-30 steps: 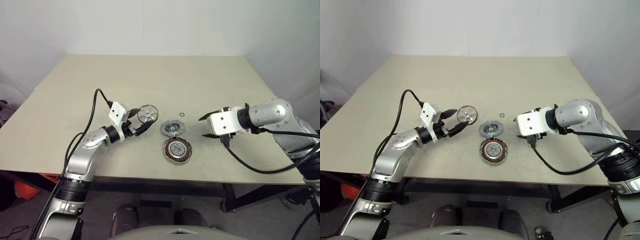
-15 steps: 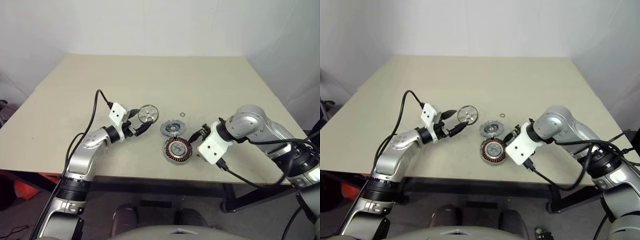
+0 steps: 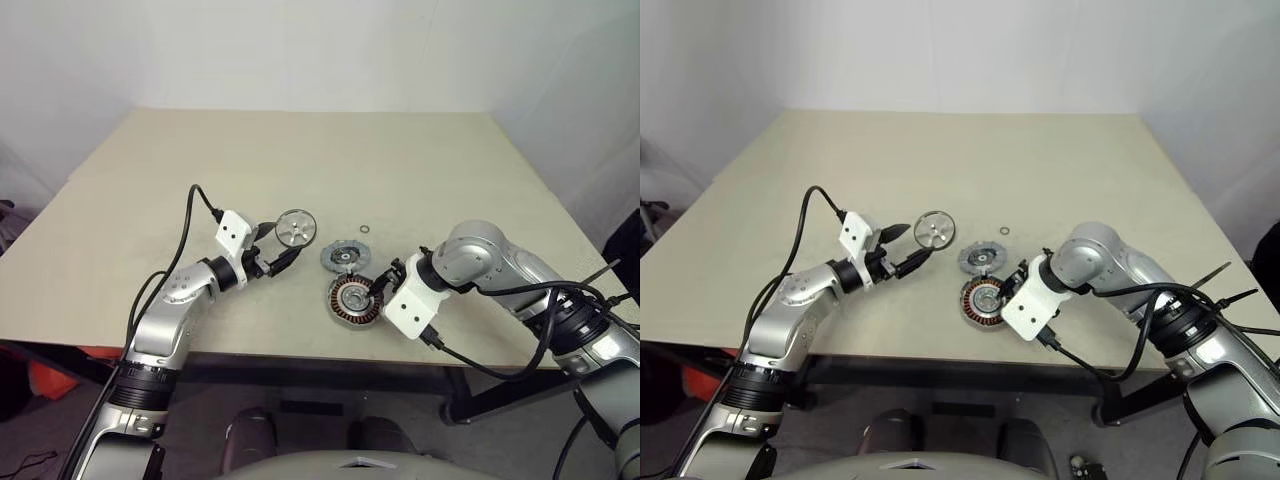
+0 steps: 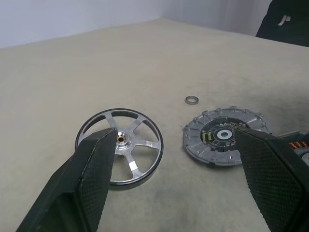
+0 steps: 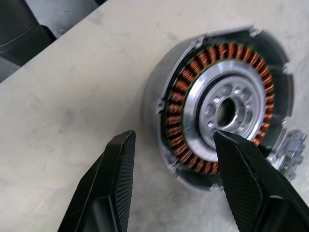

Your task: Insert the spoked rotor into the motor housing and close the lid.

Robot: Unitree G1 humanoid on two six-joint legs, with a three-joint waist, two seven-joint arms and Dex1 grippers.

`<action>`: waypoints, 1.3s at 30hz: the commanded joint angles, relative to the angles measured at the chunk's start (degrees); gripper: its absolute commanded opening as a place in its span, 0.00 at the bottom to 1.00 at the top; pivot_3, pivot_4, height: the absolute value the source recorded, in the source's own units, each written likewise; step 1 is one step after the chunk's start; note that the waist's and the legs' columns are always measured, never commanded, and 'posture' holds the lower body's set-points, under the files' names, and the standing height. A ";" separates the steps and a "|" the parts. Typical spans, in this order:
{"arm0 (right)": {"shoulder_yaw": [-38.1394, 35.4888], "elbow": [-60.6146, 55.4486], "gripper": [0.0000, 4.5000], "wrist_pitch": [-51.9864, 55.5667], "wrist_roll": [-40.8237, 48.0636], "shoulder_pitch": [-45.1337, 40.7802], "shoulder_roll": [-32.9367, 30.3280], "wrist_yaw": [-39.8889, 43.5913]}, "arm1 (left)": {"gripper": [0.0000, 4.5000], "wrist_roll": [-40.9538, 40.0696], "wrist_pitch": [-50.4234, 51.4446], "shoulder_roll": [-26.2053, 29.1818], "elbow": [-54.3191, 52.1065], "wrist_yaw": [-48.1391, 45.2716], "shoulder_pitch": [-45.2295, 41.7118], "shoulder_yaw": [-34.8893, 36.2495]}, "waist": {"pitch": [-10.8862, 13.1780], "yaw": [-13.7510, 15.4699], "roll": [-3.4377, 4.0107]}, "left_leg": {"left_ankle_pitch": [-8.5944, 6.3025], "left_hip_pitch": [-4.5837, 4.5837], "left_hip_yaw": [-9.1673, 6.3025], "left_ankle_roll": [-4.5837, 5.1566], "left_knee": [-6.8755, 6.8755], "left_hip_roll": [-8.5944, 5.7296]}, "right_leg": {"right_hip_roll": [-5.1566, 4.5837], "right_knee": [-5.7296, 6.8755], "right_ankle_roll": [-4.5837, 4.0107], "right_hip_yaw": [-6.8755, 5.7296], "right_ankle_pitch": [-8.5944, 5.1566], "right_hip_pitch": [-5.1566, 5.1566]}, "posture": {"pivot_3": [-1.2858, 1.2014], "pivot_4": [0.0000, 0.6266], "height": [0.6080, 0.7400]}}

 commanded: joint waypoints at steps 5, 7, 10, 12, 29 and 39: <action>-0.83 0.21 0.66 0.09 -0.40 -2.80 1.62 -0.66 | 0.90 0.52 -0.76 0.47 -1.45 0.03 -0.45 0.24 | 0.00 0.02 0.00 | -0.01 0.00 0.00 0.01 0.03 0.00 | 0.00 0.00 0.00 0.00 0.00 0.02 | 0.52 0.00 1.00; -0.76 0.18 0.71 -0.31 -0.55 -2.91 1.98 -1.00 | 0.90 0.63 -0.77 0.54 -1.38 -0.01 -0.46 0.32 | 0.00 0.01 0.00 | -0.01 0.00 0.00 0.01 0.03 0.01 | 0.00 0.00 0.00 0.00 0.00 0.01 | 0.52 0.00 1.00; -0.64 -0.18 0.71 -0.92 -0.46 -2.42 1.80 -0.73 | 0.90 0.73 -0.81 0.65 -1.29 -0.03 -0.40 0.55 | 0.00 -0.03 0.00 | -0.01 -0.01 0.00 0.01 0.03 0.01 | 0.00 -0.01 0.00 0.00 0.00 0.01 | 0.52 0.00 1.00; -0.51 -0.31 0.71 -1.36 -0.41 -2.00 1.57 -0.61 | 0.90 0.76 -0.84 0.72 -1.25 0.02 -0.36 0.69 | 0.00 -0.02 0.00 | -0.01 0.00 0.00 0.01 0.03 0.01 | 0.00 0.00 0.00 0.00 0.00 0.01 | 0.52 0.00 1.00; 4.16 21.45 0.71 -16.64 -3.55 -8.29 4.15 -1.64 | 0.90 1.02 -0.28 0.72 -3.55 1.92 1.94 1.02 | -0.03 -0.20 -0.04 | -0.01 0.04 0.00 0.01 0.15 0.00 | -0.01 0.05 -0.01 0.00 0.01 0.10 | 0.52 0.00 1.00; 7.12 37.65 0.57 -27.47 -6.45 -15.41 7.28 -4.78 | 0.90 0.99 -0.28 0.85 -4.65 3.78 3.86 1.77 | -0.07 -0.95 -0.15 | -0.02 0.26 -0.03 0.01 0.38 -0.01 | -0.05 0.00 0.32 -0.02 -0.19 0.44 | 0.52 0.00 1.00</action>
